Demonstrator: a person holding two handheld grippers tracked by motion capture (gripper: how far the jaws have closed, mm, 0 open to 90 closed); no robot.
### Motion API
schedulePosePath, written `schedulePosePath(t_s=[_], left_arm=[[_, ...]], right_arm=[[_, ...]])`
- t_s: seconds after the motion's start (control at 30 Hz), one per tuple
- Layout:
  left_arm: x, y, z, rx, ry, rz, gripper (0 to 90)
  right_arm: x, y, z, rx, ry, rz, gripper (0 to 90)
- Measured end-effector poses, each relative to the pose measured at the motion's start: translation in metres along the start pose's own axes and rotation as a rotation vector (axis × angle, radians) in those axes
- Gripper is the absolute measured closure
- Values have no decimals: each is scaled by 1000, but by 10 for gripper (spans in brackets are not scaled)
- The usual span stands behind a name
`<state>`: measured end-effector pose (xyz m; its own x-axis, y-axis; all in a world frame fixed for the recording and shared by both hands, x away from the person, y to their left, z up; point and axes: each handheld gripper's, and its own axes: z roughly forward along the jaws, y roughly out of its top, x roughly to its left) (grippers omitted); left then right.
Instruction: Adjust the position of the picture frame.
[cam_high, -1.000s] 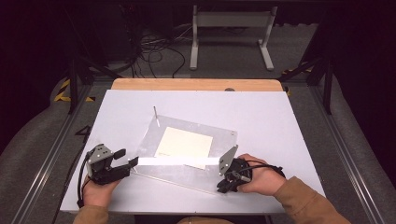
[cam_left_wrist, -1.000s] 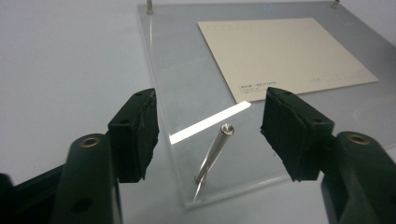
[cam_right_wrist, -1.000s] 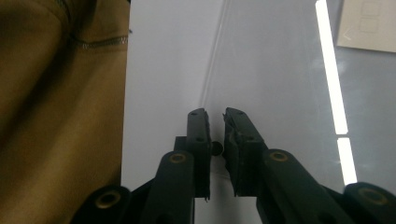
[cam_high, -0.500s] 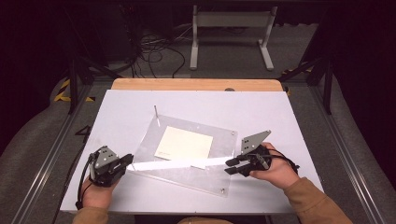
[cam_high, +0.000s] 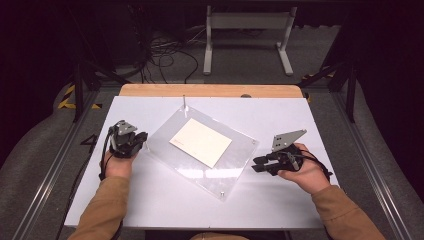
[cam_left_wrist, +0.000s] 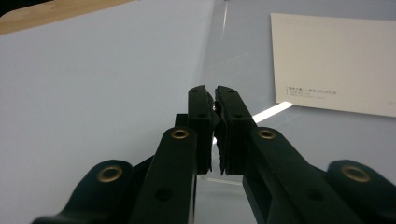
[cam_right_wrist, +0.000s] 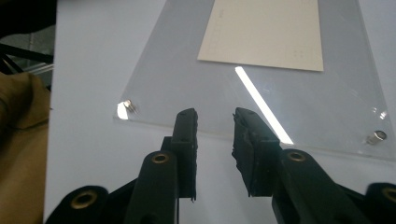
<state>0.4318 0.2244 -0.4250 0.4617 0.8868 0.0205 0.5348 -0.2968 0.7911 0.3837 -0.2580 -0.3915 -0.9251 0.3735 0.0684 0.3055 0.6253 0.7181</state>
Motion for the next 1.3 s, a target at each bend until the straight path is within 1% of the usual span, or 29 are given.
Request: schedulePosePath(t_s=[0.07, 0.13, 0.17, 0.2, 0.27, 0.33, 0.37, 0.4, 0.43, 0.47, 0.5, 0.53, 0.57, 0.6, 0.63, 0.67, 0.7, 0.73, 0.8, 0.83, 0.9, 0.97, 1.0, 1.03, 1.1, 1.17, 1.23, 1.27, 1.3], left_arm=[[3, 6, 9, -12, -10, -13, 848], [5, 15, 19, -13, -3, -4, 847], [6, 18, 24, -10, -8, -9, 847], [8, 20, 28, -9, -11, -17, 846], [12, 22, 35, -8, -18, -32, 842], [13, 22, 38, -21, -32, -55, 835], [14, 21, 37, -20, -42, -52, 826], [14, 20, 36, -20, -45, -49, 772], [14, 20, 36, -24, -49, -45, 772], [15, 18, 34, -28, -33, -43, 733], [15, 16, 32, -35, -29, -49, 651], [16, 14, 27, -53, -53, -82, 556], [16, 14, 27, -53, -53, -82, 526], [13, 11, 21, -83, -61, -89, 480], [13, 11, 21, -83, -61, -89, 457], [11, 11, 17, -91, -63, -85, 457], [9, 10, 13, -99, -57, -72, 428], [6, 8, 10, -94, -46, -65, 401], [2, 7, 5, -75, -39, -44, 389], [0, 6, 2, -75, -30, -30, 377], [-3, 4, -5, -88, -24, -27, 359], [-4, 1, -12, -110, -51, -40, 358], [-6, -2, -17, -118, -56, -48, 356], [-7, -4, -20, -128, -70, -58, 355], [-11, -10, -27, -143, -88, -59, 355], [-14, -15, -30, -142, -96, -51, 357], [-16, -20, -33, -135, -92, -37, 359], [-17, -22, -33, -131, -98, -39, 359], [-17, -23, -34, -126, -94, -31, 359]], right_arm=[[-2, 0, 0, 7, -12, 4, 697], [-7, -1, 0, 32, -55, 11, 690], [-10, -1, 1, 41, -70, 21, 690], [-13, -1, 1, 45, -79, 45, 692], [-19, -2, 2, 50, -110, 63, 694], [-24, -2, 3, 68, -134, 68, 698], [-26, -2, 4, 75, -141, 72, 699], [-31, -1, 5, 96, -155, 65, 703], [-31, -1, 5, 96, -155, 65, 703], [-33, 0, 6, 106, -161, 60, 703], [-37, 2, 7, 118, -167, 54, 703], [-43, 6, 9, 133, -170, 55, 703], [-43, 6, 9, 133, -170, 55, 703], [-49, 9, 11, 155, -184, 55, 701], [-49, 9, 11, 155, -184, 55, 701], [-51, 10, 12, 165, -195, 55, 691], [-54, 11, 13, 178, -208, 58, 673], [-62, 13, 17, 201, -222, 49, 653], [-64, 14, 18, 210, -230, 46, 646], [-68, 16, 21, 231, -243, 46, 633], [-75, 19, 27, 266, -261, 39, 632], [-80, 21, 31, 296, -269, 34, 650], [-82, 22, 34, 313, -268, 29, 668], [-85, 23, 37, 333, -264, 20, 712], [-89, 26, 41, 366, -247, 9, 769], [-91, 28, 45, 382, -233, 7, 784], [-94, 31, 48, 405, -223, 11, 788], [-96, 32, 49, 416, -223, 13, 783], [-98, 32, 50, 424, -227, 14, 773]])
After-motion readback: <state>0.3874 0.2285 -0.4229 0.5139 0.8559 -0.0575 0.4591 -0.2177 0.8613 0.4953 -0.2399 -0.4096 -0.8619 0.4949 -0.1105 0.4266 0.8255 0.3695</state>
